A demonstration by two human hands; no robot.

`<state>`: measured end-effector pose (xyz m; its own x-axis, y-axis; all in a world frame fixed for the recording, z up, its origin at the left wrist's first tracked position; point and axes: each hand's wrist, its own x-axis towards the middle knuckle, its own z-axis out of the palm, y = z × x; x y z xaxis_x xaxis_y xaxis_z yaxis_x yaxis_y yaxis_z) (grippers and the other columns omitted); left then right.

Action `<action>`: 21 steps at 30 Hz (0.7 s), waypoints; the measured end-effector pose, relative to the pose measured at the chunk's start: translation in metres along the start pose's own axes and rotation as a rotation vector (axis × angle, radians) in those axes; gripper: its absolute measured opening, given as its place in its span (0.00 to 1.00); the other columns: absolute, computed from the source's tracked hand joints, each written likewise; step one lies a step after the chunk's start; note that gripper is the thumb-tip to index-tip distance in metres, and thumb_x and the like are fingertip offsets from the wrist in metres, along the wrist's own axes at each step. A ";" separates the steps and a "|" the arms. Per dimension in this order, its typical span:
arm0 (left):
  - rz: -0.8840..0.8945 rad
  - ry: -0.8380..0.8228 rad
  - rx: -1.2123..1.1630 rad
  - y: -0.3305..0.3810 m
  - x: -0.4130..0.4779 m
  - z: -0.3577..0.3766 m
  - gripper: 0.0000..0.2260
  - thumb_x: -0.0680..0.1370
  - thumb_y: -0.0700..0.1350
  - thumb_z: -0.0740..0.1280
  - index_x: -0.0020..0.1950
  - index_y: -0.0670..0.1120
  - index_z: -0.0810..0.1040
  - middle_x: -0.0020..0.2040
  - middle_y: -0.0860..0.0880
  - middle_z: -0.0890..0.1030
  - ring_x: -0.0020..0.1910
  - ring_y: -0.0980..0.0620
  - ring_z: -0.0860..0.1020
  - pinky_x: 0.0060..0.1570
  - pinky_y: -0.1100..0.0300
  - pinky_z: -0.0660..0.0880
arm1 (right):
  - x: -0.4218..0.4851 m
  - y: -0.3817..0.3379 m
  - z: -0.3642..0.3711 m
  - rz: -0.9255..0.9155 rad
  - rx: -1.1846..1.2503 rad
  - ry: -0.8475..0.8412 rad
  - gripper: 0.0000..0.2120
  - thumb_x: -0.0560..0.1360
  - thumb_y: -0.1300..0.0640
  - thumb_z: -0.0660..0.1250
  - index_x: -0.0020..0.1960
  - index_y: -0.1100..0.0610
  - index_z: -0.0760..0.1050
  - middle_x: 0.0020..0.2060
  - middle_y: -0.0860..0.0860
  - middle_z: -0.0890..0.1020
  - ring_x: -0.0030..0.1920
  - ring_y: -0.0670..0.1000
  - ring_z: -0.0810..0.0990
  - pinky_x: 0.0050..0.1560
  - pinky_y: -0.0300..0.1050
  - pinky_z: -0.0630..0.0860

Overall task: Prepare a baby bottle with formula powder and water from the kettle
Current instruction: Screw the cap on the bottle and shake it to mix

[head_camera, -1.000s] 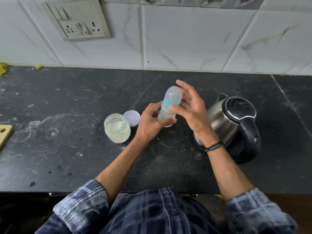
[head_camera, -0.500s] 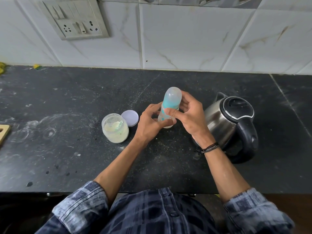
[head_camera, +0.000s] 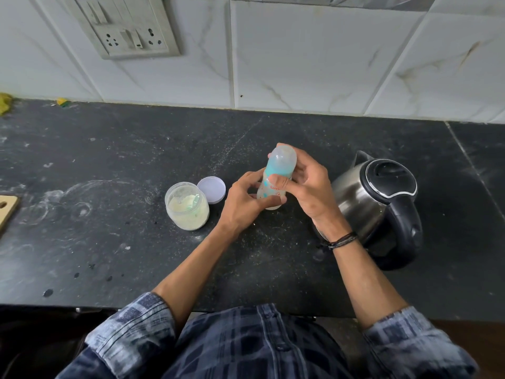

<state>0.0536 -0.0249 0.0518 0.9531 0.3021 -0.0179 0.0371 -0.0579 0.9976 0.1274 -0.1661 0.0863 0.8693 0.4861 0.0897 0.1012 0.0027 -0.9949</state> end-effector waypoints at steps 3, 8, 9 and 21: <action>-0.005 0.002 -0.005 -0.004 0.001 0.001 0.25 0.66 0.48 0.81 0.62 0.59 0.83 0.57 0.49 0.83 0.53 0.54 0.83 0.53 0.58 0.80 | -0.001 0.001 0.006 -0.014 -0.021 0.087 0.25 0.67 0.60 0.80 0.62 0.52 0.78 0.56 0.50 0.85 0.56 0.48 0.85 0.58 0.47 0.81; 0.019 0.078 0.042 -0.009 -0.001 0.003 0.26 0.64 0.56 0.79 0.63 0.58 0.83 0.51 0.60 0.79 0.52 0.56 0.83 0.52 0.57 0.81 | -0.005 0.004 0.021 -0.047 -0.108 0.188 0.26 0.68 0.58 0.82 0.63 0.48 0.78 0.56 0.46 0.85 0.58 0.50 0.85 0.62 0.55 0.82; 0.029 0.091 0.044 -0.011 -0.002 0.003 0.26 0.65 0.56 0.79 0.63 0.57 0.83 0.51 0.59 0.79 0.52 0.55 0.83 0.52 0.56 0.81 | -0.007 0.006 0.024 -0.052 -0.127 0.199 0.26 0.69 0.58 0.82 0.64 0.48 0.78 0.57 0.45 0.85 0.59 0.51 0.85 0.62 0.56 0.81; 0.132 0.074 -0.020 -0.001 0.001 0.001 0.18 0.70 0.50 0.77 0.56 0.68 0.82 0.59 0.54 0.82 0.59 0.50 0.82 0.54 0.57 0.81 | -0.008 0.002 0.028 -0.084 -0.302 0.150 0.27 0.73 0.51 0.81 0.69 0.54 0.77 0.59 0.46 0.85 0.58 0.44 0.83 0.60 0.44 0.80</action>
<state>0.0547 -0.0251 0.0511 0.9246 0.3621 0.1181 -0.0941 -0.0833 0.9921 0.1073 -0.1449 0.0823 0.9109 0.3612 0.1994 0.2950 -0.2324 -0.9268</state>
